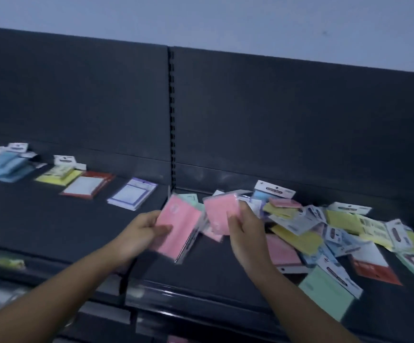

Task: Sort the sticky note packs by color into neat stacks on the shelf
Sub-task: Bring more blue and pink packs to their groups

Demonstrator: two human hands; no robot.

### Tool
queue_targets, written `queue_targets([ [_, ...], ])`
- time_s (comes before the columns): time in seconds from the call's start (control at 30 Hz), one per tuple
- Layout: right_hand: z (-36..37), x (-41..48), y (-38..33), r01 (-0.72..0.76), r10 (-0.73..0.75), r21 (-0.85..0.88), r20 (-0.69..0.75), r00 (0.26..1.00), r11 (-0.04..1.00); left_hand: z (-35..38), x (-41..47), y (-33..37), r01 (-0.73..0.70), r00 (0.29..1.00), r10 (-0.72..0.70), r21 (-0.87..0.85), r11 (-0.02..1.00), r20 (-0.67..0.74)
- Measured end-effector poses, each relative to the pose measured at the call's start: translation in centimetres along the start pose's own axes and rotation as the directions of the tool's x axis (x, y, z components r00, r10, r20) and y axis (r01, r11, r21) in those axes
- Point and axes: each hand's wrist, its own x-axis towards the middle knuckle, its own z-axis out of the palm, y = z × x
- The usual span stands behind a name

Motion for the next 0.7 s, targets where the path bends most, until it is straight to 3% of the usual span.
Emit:
queue_targets([
  [0.07, 2.6, 0.3, -1.8, -0.084, 0.070, 0.209, 0.072, 0.995, 0.974, -3.1, -1.2, -1.0, 0.046, 0.991, -0.076, -0.252, 0.967, -0.112],
  [0.17, 7.4, 0.1, -4.6, -0.102, 0.046, 0.347, 0.166, 0.985, 0.932, -8.3, -3.6, -2.4, 0.057, 0.966, -0.158, -0.431, 0.900, -0.203],
  [0.37, 18.2, -1.1, -12.7, -0.069, -0.076, 0.468, 0.284, 0.956, 0.881, -19.4, -8.4, -5.0, 0.039, 0.892, -0.250, -0.487, 0.873, -0.376],
  [0.53, 26.7, -2.4, -21.0, 0.129, -0.275, 0.456, 0.269, 0.923, 0.881, -29.1, -12.5, -5.6, 0.014, 0.862, -0.258, -0.487, 0.873, -0.437],
  [0.7, 33.8, -3.5, -25.1, 0.230, -0.354, 0.393, 0.282, 0.892, 0.891, -37.0, -14.8, -8.0, -0.086, 0.785, -0.261, -0.517, 0.852, -0.562],
])
